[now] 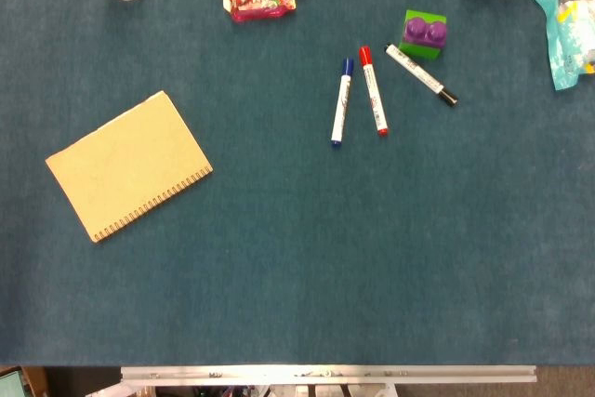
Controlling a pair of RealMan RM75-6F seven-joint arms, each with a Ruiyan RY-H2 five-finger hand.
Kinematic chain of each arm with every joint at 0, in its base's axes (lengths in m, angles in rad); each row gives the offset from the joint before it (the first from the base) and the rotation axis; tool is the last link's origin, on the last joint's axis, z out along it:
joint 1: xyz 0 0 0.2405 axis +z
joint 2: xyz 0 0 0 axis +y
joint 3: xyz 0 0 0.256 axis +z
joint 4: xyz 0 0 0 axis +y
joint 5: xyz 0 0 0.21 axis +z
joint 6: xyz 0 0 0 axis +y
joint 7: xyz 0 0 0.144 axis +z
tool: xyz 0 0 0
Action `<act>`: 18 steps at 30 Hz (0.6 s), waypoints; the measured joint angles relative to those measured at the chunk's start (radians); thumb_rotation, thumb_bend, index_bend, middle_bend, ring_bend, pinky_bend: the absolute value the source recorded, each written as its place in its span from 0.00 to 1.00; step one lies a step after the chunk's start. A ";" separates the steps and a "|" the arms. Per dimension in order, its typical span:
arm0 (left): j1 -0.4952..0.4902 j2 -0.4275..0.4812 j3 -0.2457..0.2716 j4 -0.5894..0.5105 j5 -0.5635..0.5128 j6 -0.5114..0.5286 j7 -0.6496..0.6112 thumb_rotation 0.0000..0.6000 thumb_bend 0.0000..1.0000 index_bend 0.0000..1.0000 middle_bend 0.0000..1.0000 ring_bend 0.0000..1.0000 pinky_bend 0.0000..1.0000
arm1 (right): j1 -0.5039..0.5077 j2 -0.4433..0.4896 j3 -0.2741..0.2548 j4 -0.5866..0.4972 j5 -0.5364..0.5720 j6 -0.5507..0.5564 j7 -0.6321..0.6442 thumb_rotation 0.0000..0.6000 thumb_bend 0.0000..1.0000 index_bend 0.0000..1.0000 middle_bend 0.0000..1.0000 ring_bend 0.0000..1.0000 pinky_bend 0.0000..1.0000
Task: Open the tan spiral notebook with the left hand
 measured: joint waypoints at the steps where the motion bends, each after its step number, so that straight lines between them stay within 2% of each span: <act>1: 0.000 0.000 0.001 0.000 0.000 -0.003 0.000 1.00 0.35 0.00 0.00 0.00 0.04 | 0.001 0.000 0.000 -0.001 -0.001 0.000 -0.001 1.00 0.39 0.36 0.37 0.23 0.29; 9: -0.012 0.019 0.001 -0.002 0.002 -0.031 -0.003 0.99 0.35 0.00 0.00 0.00 0.04 | 0.005 0.000 0.002 -0.003 -0.003 -0.001 -0.002 1.00 0.39 0.36 0.37 0.23 0.29; 10: -0.017 0.024 0.000 0.001 0.003 -0.042 -0.007 0.92 0.35 0.00 0.00 0.00 0.04 | 0.005 -0.001 0.003 -0.003 -0.003 -0.001 -0.002 1.00 0.39 0.36 0.37 0.23 0.29; 11: -0.023 0.028 0.000 0.004 0.004 -0.053 -0.012 0.80 0.34 0.01 0.01 0.00 0.04 | 0.005 -0.002 0.003 -0.003 -0.002 -0.001 -0.001 1.00 0.39 0.36 0.37 0.23 0.29; 14: -0.047 0.043 0.000 0.015 0.004 -0.107 -0.044 0.23 0.32 0.07 0.10 0.05 0.04 | 0.008 -0.004 0.003 -0.003 -0.003 -0.004 -0.003 1.00 0.39 0.36 0.37 0.23 0.29; 15: -0.057 0.049 0.001 0.018 0.004 -0.129 -0.060 0.09 0.32 0.09 0.12 0.08 0.04 | 0.009 -0.004 0.003 -0.003 -0.004 -0.005 -0.003 1.00 0.39 0.36 0.37 0.23 0.29; 16: -0.072 0.057 0.002 0.023 0.004 -0.164 -0.082 0.02 0.32 0.09 0.13 0.09 0.04 | 0.010 -0.005 0.003 -0.003 -0.004 -0.006 -0.003 1.00 0.39 0.36 0.37 0.23 0.29; 18: -0.098 0.069 0.003 0.030 0.003 -0.222 -0.113 0.00 0.31 0.10 0.15 0.09 0.04 | 0.012 -0.005 0.004 -0.004 -0.005 -0.007 -0.005 1.00 0.39 0.36 0.37 0.23 0.29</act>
